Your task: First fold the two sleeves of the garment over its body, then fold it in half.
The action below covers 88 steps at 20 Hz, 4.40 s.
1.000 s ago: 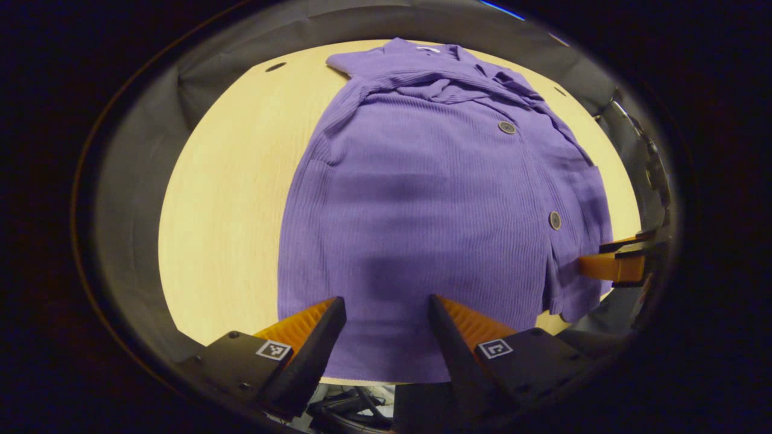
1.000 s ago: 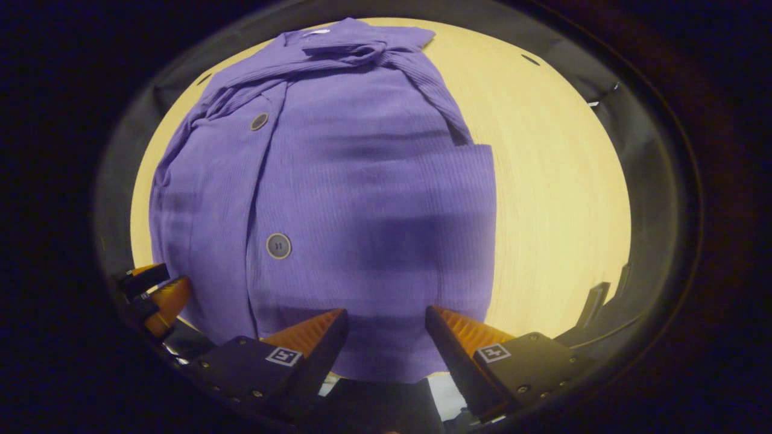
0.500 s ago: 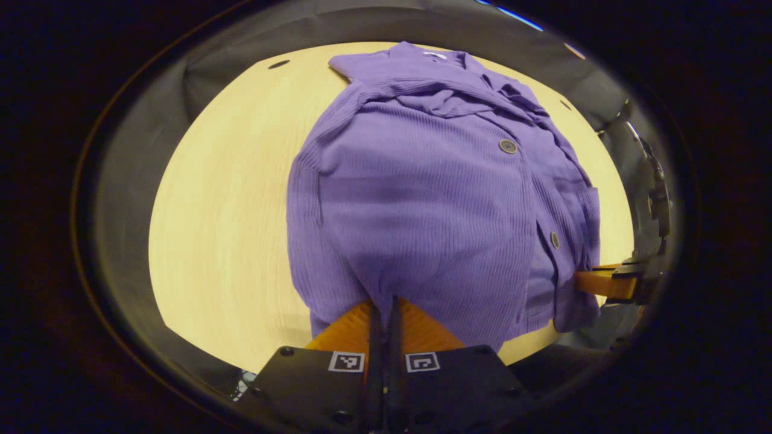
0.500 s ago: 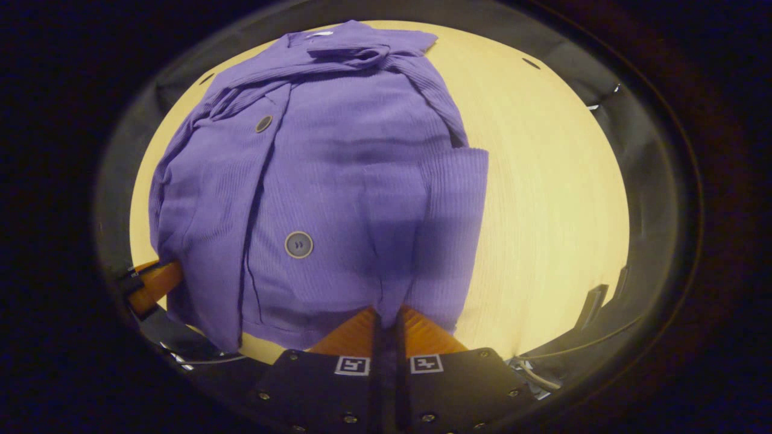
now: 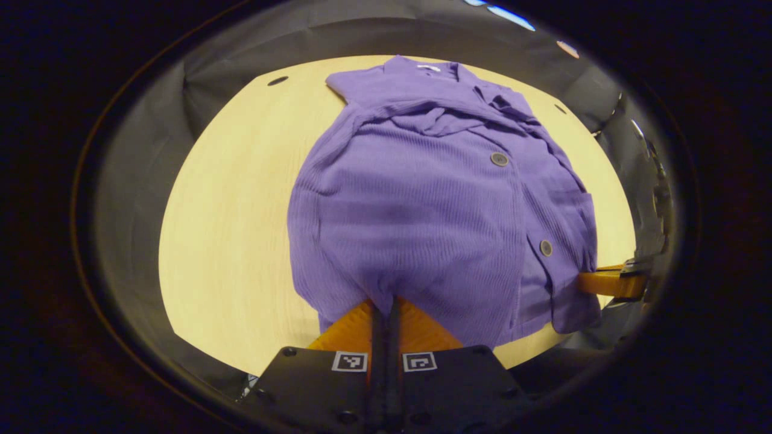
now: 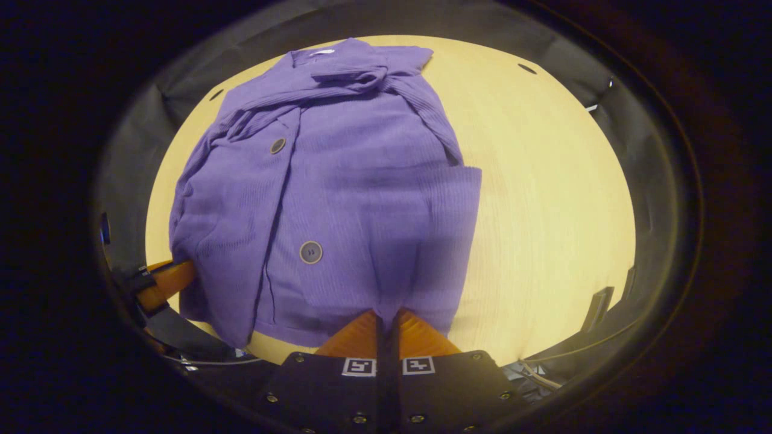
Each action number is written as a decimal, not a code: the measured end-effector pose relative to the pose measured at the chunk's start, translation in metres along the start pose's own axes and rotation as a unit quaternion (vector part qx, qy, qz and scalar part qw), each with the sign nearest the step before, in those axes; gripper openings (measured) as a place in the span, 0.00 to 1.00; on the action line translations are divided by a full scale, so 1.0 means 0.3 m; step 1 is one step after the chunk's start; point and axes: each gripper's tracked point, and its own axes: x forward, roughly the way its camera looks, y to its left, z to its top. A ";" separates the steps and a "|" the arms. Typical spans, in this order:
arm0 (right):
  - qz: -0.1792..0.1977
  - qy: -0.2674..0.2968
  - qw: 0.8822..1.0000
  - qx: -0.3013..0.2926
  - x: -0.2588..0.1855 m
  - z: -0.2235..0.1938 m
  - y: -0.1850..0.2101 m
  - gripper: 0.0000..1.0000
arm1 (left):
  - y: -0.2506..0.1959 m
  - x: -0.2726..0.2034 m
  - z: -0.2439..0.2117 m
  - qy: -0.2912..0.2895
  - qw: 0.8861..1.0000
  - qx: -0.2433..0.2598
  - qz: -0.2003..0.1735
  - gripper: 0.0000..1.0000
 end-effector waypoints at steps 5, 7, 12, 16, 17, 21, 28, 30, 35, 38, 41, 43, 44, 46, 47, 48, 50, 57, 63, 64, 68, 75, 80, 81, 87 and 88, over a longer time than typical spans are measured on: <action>0.026 -0.041 0.999 0.011 -0.079 0.109 0.046 0.01 | 0.003 -0.051 0.148 -0.038 0.999 -0.017 -0.001 0.06; 0.036 -0.064 0.997 0.017 -0.114 0.184 0.063 0.01 | 0.000 -0.076 0.215 -0.057 0.998 -0.022 -0.003 0.06; 0.047 -0.120 0.991 0.022 -0.205 0.400 0.072 0.01 | 0.005 -0.115 0.399 -0.100 0.994 -0.036 -0.004 0.06; 0.051 -0.158 0.986 0.025 -0.237 0.589 0.070 0.01 | 0.027 -0.148 0.578 -0.135 0.990 -0.049 -0.005 0.07; 0.052 -0.166 0.984 0.024 -0.241 0.637 0.070 0.01 | 0.029 -0.152 0.624 -0.144 0.988 -0.050 -0.005 0.06; 0.055 -0.197 0.979 0.023 -0.270 0.813 0.069 0.01 | 0.027 -0.137 0.813 -0.170 0.985 -0.041 -0.004 0.06; 0.055 -0.235 0.970 0.039 -0.249 1.109 0.050 0.01 | 0.021 -0.075 1.130 -0.206 0.978 -0.034 -0.008 0.07; 0.056 -0.245 0.967 0.047 -0.235 1.192 0.048 0.01 | 0.021 -0.050 1.215 -0.214 0.976 -0.035 -0.008 0.07; 0.056 -0.274 0.958 0.068 -0.211 1.388 0.041 0.01 | 0.028 0.000 1.407 -0.243 0.970 -0.015 0.001 0.07; 0.057 -0.282 0.954 0.083 -0.177 1.479 0.040 0.01 | 0.031 0.045 1.493 -0.248 0.968 -0.018 0.003 0.07; 0.053 -0.289 0.952 0.087 -0.150 1.532 0.034 0.01 | 0.035 0.102 1.536 -0.247 0.969 -0.024 0.007 0.06; 0.052 -0.285 0.953 0.088 -0.127 1.545 0.030 0.01 | 0.039 0.138 1.542 -0.243 0.970 -0.022 0.014 0.07; 0.050 -0.282 0.954 0.088 -0.110 1.541 0.030 0.02 | 0.041 0.153 1.540 -0.239 0.971 -0.023 0.016 0.07; 0.050 -0.279 0.955 0.085 -0.074 1.549 0.034 0.02 | 0.041 0.192 1.539 -0.234 0.972 -0.030 0.021 0.07; 0.045 -0.283 0.955 0.081 -0.070 1.551 0.028 0.04 | 0.038 0.213 1.536 -0.230 0.972 -0.034 0.020 0.06; 0.037 -0.285 0.955 0.078 -0.066 1.552 0.014 0.07 | 0.040 0.241 1.528 -0.222 0.974 -0.036 0.022 0.07; 0.032 -0.287 0.955 0.074 -0.060 1.546 0.008 0.16 | 0.033 0.282 1.504 -0.204 0.978 -0.040 0.012 0.09; 0.017 -0.318 0.946 0.058 -0.152 1.517 -0.010 0.29 | -0.016 0.202 1.473 -0.220 0.975 -0.028 -0.003 0.80; 0.029 -0.369 0.928 0.035 -0.337 1.475 0.052 0.29 | -0.069 -0.030 1.527 -0.294 0.956 -0.004 -0.008 0.80; 0.034 -0.380 0.924 0.035 -0.383 1.471 0.066 0.29 | -0.081 -0.082 1.529 -0.308 0.951 0.002 -0.009 0.80; 0.043 -0.425 0.904 0.033 -0.565 1.433 0.092 0.29 | -0.151 -0.302 1.537 -0.359 0.933 0.030 -0.016 0.83; 0.026 -0.503 0.864 -0.011 -0.882 1.286 0.129 0.26 | -0.276 -0.678 1.441 -0.435 0.898 0.052 -0.036 0.80; 0.023 -0.531 0.846 -0.035 -1.016 1.180 0.170 0.29 | -0.328 -0.881 1.366 -0.478 0.875 0.069 -0.040 0.80; 0.023 -0.537 0.842 -0.039 -1.035 1.163 0.181 0.29 | -0.330 -0.918 1.341 -0.484 0.871 0.071 -0.039 0.80; 0.029 -0.568 0.820 -0.056 -1.153 1.075 0.228 0.29 | -0.335 -1.096 1.261 -0.535 0.841 0.055 -0.048 0.79; 0.032 -0.572 0.817 -0.055 -1.166 1.055 0.231 0.29 | -0.317 -1.121 1.242 -0.543 0.837 0.050 -0.045 0.79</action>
